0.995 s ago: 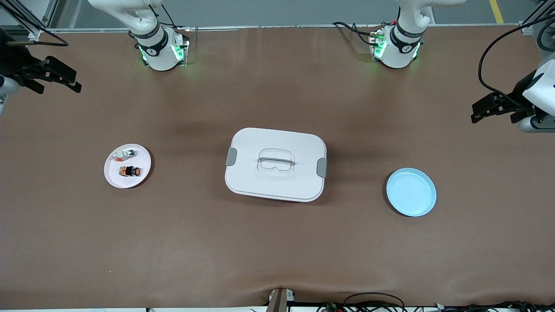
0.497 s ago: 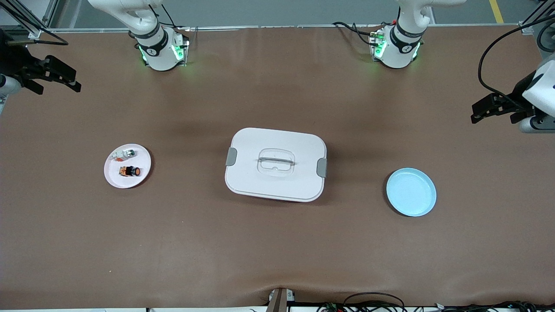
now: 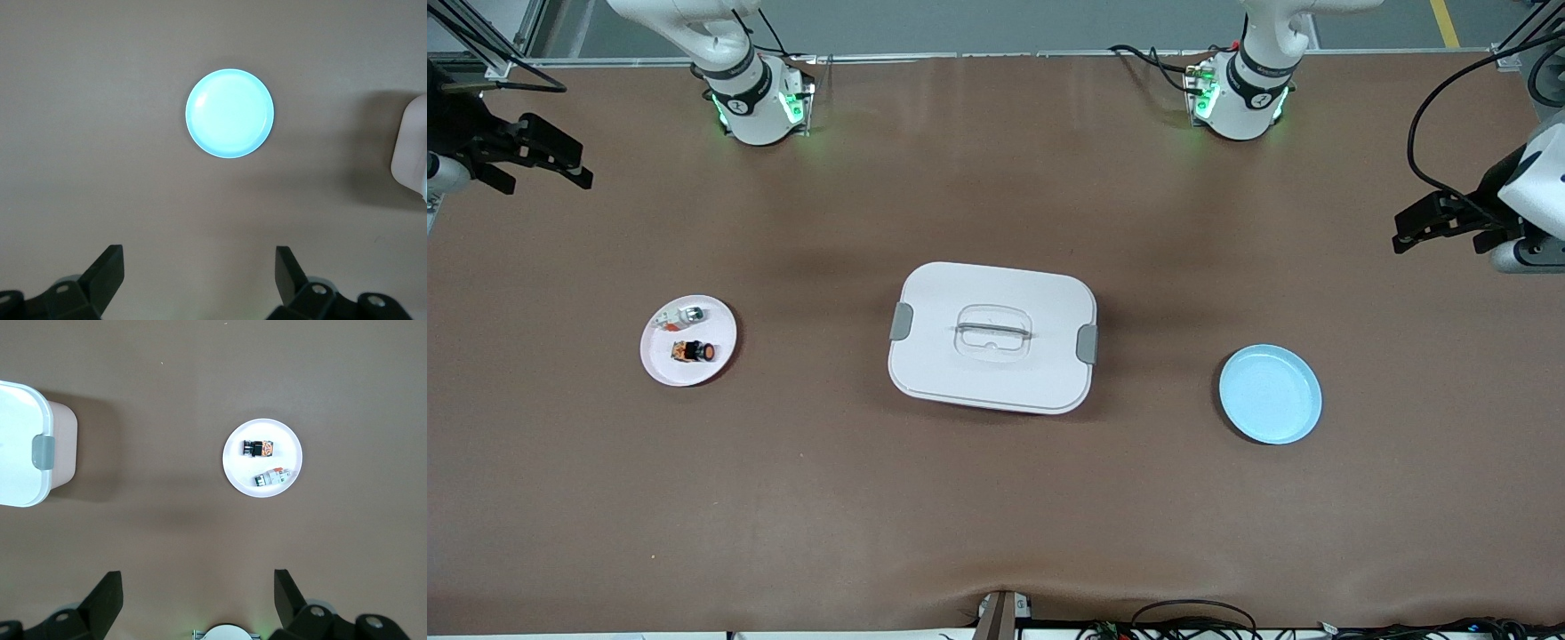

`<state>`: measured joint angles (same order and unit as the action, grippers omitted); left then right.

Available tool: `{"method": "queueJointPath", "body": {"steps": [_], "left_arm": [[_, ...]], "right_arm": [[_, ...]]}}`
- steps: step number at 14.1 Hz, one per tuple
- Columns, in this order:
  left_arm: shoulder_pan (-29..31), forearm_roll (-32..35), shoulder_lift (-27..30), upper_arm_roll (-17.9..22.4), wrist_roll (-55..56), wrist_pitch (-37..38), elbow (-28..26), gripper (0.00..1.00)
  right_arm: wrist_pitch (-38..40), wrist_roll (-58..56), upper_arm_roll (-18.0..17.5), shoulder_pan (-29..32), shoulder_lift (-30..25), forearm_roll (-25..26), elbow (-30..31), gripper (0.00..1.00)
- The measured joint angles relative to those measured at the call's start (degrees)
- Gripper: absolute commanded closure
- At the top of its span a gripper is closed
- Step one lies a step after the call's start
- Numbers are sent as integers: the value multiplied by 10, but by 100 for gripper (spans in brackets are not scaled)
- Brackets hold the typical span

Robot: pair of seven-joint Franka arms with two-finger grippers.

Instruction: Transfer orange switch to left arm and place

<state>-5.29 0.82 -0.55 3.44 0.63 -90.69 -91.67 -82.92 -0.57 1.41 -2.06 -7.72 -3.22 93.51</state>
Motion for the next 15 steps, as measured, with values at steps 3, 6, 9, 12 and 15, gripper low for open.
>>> {"method": "queueJointPath", "body": {"steps": [3,6,9,12,15], "left_arm": [[0,0,0,0,0,0,0,0],[0,0,0,0,0,0,0,0],[0,0,0,0,0,0,0,0],[0,0,0,0,0,0,0,0],[0,0,0,0,0,0,0,0]], "right_arm": [[0,0,0,0,0,0,0,0],[0,0,0,0,0,0,0,0],[1,0,0,0,0,0,0,0],[2,-1,-1,0,0,0,1,0],[17,-1,0,0,0,0,1,0]]}}
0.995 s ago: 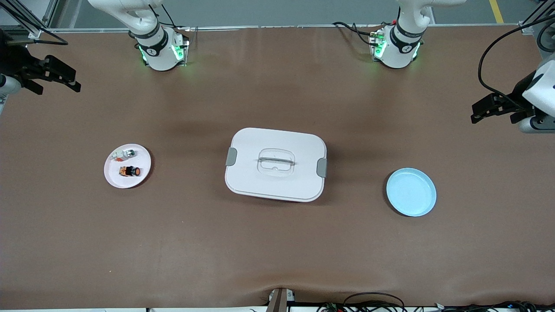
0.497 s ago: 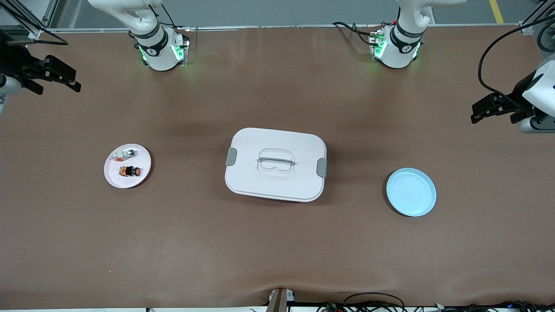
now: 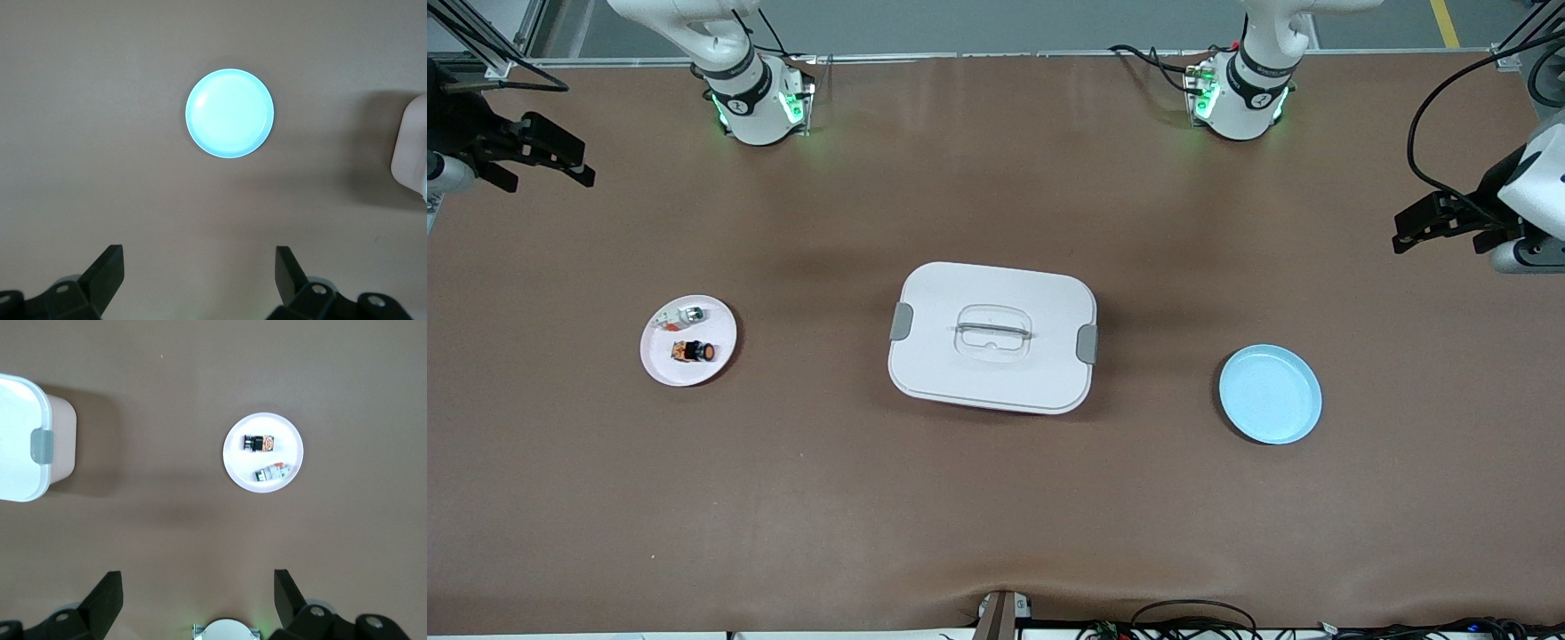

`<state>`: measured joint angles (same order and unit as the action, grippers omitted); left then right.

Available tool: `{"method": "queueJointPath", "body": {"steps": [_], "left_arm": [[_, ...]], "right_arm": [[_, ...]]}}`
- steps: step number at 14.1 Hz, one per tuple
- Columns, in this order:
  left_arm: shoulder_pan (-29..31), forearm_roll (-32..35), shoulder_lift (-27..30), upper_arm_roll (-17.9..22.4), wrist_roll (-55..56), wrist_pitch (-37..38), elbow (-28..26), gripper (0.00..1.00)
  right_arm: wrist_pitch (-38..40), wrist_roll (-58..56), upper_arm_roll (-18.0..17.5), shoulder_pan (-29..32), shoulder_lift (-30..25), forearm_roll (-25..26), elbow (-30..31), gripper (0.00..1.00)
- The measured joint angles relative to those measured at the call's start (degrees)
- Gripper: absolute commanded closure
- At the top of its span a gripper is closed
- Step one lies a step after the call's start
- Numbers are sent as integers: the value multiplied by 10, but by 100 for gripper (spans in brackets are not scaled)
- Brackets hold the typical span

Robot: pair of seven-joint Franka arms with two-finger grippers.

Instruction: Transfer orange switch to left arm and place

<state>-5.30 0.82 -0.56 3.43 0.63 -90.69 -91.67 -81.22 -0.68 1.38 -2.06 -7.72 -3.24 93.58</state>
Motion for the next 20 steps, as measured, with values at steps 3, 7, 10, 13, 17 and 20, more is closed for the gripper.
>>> {"method": "queueJointPath", "body": {"steps": [3,7,10,13,17,20], "left_arm": [[0,0,0,0,0,0,0,0],[0,0,0,0,0,0,1,0],[0,0,0,0,0,0,1,0],[0,0,0,0,0,0,1,0],[0,0,0,0,0,0,1,0],[0,0,0,0,0,0,1,0]], "right_arm": [[27,-2,2,2,3,0,2,0],[53,-3,4,4,49,1,8,0],[81,-6,5,15,99,1,8,0],[75,-8,6,22,117,1,4,0],[72,-9,6,45,143,2,-3,0],[71,-12,7,67,174,2,-4,0]]}}
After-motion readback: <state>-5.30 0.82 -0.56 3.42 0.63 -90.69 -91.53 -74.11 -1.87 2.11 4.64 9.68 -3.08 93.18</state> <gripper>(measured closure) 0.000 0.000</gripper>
